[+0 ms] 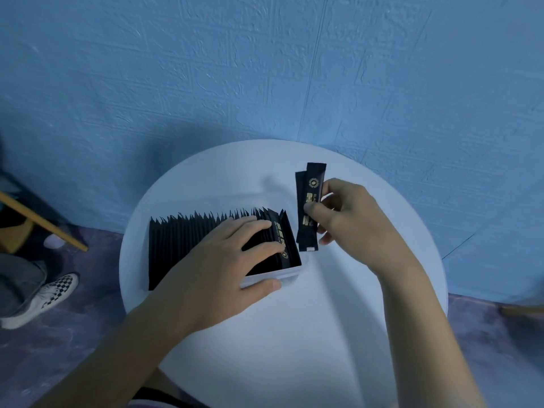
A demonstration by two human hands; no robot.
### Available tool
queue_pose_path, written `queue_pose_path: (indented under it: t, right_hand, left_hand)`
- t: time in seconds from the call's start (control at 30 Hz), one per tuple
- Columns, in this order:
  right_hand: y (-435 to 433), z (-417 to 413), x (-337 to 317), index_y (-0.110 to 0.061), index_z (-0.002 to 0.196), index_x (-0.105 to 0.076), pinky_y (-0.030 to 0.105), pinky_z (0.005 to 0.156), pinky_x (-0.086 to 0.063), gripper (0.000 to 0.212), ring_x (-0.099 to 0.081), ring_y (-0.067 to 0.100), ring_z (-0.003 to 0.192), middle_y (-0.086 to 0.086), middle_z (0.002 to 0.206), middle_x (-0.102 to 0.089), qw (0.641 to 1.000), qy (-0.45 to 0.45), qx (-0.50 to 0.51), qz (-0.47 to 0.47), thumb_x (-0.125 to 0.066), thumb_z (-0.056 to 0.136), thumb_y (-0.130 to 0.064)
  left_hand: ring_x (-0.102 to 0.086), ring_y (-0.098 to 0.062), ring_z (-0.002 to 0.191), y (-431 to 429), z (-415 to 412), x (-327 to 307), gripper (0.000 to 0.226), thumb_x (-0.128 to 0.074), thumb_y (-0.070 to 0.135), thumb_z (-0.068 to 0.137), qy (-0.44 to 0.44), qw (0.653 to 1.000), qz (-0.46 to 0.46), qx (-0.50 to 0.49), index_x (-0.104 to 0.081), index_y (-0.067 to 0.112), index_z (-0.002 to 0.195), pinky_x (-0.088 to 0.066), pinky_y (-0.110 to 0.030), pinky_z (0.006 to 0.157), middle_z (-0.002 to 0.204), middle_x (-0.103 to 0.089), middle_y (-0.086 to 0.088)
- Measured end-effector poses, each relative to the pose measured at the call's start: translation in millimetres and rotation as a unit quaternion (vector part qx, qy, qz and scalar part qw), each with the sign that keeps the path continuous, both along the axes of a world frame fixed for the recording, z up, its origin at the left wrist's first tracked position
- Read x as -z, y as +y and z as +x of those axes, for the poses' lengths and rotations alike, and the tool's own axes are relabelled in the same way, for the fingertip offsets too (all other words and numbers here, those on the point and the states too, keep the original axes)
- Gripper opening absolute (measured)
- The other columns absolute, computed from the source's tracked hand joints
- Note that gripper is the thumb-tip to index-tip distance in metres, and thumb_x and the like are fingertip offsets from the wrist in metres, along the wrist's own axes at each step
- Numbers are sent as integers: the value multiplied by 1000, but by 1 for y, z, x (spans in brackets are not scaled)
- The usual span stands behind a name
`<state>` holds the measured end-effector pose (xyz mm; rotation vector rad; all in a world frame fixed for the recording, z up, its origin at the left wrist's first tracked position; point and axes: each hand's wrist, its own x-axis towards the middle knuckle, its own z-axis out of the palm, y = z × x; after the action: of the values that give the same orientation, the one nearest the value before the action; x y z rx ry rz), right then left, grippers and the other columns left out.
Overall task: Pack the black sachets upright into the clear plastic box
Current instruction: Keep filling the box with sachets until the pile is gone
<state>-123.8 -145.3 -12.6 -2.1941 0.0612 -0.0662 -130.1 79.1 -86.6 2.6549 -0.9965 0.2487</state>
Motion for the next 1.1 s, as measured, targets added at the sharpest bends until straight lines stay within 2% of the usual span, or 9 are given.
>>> queue_pose_path:
  t: [0.17,0.27,0.43,0.6,0.8,0.93,1.03,1.1]
  right_hand:
    - [15,-7,3,-18,79,-64,37,81,-56,17,-70,10,57,-6,74,-73,995,3,37,-94,-61,91,-29]
    - [23,-3,7,-19,79,-63,38,81,-54,17,-71,17,66,-5,75,-72,991,-18,42,-127,-60,91,-31]
    - [35,0,22,-21,87,-63,34,66,-38,17,-61,28,82,-2,82,-67,968,-16,39,-249,-57,92,-36]
    - [39,-8,31,-20,95,-63,35,66,-41,16,-58,29,84,-1,93,-61,957,-34,45,-285,-55,92,-33]
    - [45,-11,34,-15,92,-67,32,62,-38,21,-47,28,75,3,97,-59,939,-18,48,-340,-53,94,-31]
    - [42,-10,29,-17,89,-68,33,62,-39,27,-49,30,75,3,94,-60,938,-1,26,-347,-52,95,-37]
    - [41,-13,29,-16,80,-64,33,59,-34,37,-50,30,74,2,84,-55,938,6,24,-345,-46,100,-42]
    - [40,-13,31,-17,83,-66,33,61,-37,37,-53,31,76,2,86,-54,937,-7,27,-347,-44,101,-40]
  left_hand:
    - [-35,-17,142,1,1,2,53,-43,65,94,-1,1000,-1,2,-57,36,136,-28,-35,118,150,-43,8]
    - [-36,-19,141,0,1,1,53,-43,64,93,-3,1000,-2,4,-59,34,134,-30,-36,118,149,-45,5]
    - [-32,-17,143,1,0,1,51,-42,64,94,-1,1000,-1,2,-56,37,135,-25,-33,120,150,-43,7]
    - [-32,-17,144,1,1,2,51,-43,65,94,-2,1000,0,2,-55,38,135,-27,-36,120,150,-43,6]
    - [-37,-19,141,0,1,2,49,-46,64,92,-5,1000,-13,-1,-57,37,132,-31,-36,117,148,-46,6]
    - [-37,-19,141,1,2,3,51,-45,64,92,-1,1000,-12,0,-56,37,134,-32,-38,118,149,-45,6]
    - [-36,-18,142,1,2,3,52,-45,65,93,-3,1000,-8,-1,-56,37,136,-29,-36,119,149,-45,7]
    - [-36,-17,142,1,2,2,52,-45,64,93,-4,1000,-10,1,-56,37,136,-26,-33,119,149,-45,7]
